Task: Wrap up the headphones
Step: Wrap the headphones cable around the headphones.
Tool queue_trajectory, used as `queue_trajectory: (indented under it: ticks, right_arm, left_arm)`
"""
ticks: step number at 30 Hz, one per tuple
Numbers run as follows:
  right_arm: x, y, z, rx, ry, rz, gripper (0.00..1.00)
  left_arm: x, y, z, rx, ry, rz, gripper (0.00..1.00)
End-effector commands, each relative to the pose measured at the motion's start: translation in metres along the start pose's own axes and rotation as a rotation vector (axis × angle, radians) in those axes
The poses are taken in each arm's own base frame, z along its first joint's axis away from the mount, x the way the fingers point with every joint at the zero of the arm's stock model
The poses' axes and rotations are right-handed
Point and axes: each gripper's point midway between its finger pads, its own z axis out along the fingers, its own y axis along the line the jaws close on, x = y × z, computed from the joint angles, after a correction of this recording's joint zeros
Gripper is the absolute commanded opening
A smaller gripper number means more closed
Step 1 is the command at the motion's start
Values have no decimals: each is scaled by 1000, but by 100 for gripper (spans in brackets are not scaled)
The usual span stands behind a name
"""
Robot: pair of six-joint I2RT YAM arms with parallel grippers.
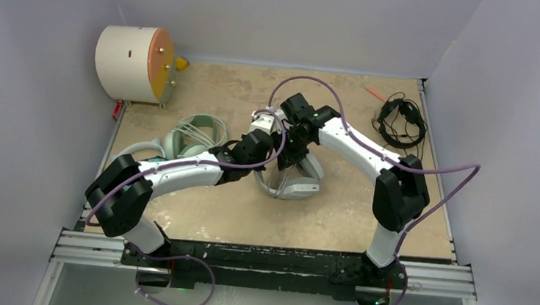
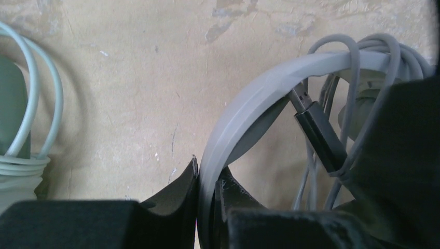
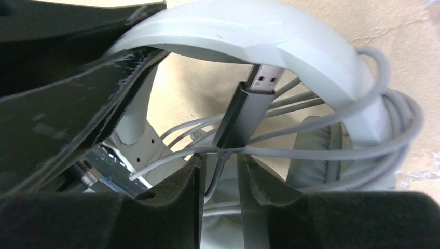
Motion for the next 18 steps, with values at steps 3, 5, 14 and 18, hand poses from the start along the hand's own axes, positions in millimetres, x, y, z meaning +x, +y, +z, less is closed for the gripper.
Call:
queue_trajectory:
  ticks: [3,5,14,18]
  right_arm:
    - [-15,9,-44,19,-123,-31,34]
    - [-16,6,-49,29,-139,-22,37]
    - [-31,4,-62,24,-220,4,37]
    - [-40,10,-55,-36,-251,15,24]
  left_arm:
    - [-10,-3,-3,13,-7,-45,0]
    - [-10,-3,-2,4,1,-41,0]
    - [-7,-2,-3,0,16,-55,0]
    - [-9,-2,-5,7,9,-60,0]
